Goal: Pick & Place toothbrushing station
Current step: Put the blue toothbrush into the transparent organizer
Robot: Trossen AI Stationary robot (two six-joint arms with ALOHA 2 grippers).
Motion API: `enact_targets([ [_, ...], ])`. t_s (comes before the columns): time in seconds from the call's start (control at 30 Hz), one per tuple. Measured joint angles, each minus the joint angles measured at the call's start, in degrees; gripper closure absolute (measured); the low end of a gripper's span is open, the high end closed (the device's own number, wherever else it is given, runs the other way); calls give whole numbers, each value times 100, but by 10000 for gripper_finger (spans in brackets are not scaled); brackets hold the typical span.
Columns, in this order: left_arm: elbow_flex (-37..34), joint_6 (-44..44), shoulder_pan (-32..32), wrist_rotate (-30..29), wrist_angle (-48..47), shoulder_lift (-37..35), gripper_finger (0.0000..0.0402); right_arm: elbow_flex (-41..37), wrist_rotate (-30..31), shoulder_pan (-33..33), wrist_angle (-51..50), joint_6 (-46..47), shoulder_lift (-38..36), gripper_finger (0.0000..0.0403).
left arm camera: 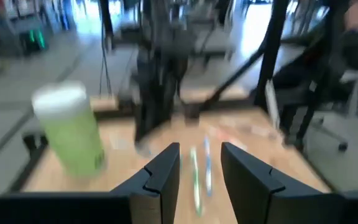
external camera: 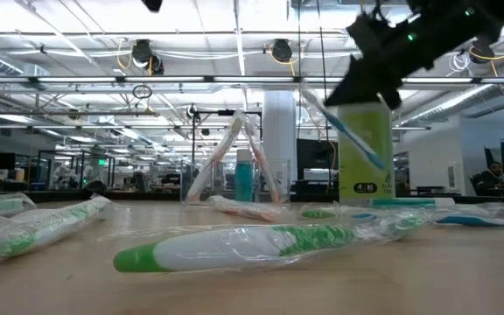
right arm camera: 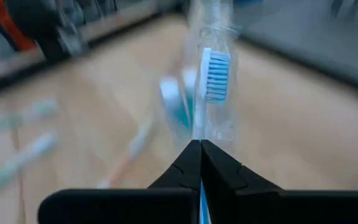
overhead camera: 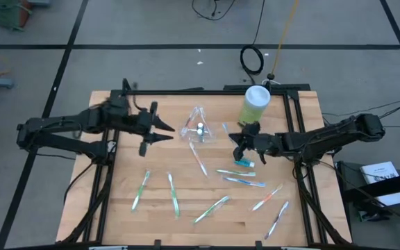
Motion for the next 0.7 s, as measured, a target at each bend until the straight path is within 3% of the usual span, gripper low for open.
enact_targets([
  [0.17,-58,23,0,-523,-32,204,279,0,341,-110,2344,-1472,261,402],
  [0.4,-58,25,0,-727,-71,351,279,9,-474,-492,5666,-2883,1541,402],
  [0.53,-53,25,1,-742,-31,342,279,9,-458,-766,6453,-2832,2335,403],
  [0.7,-53,27,0,-745,-37,341,279,9,-459,-1086,6715,-2288,3103,403],
])
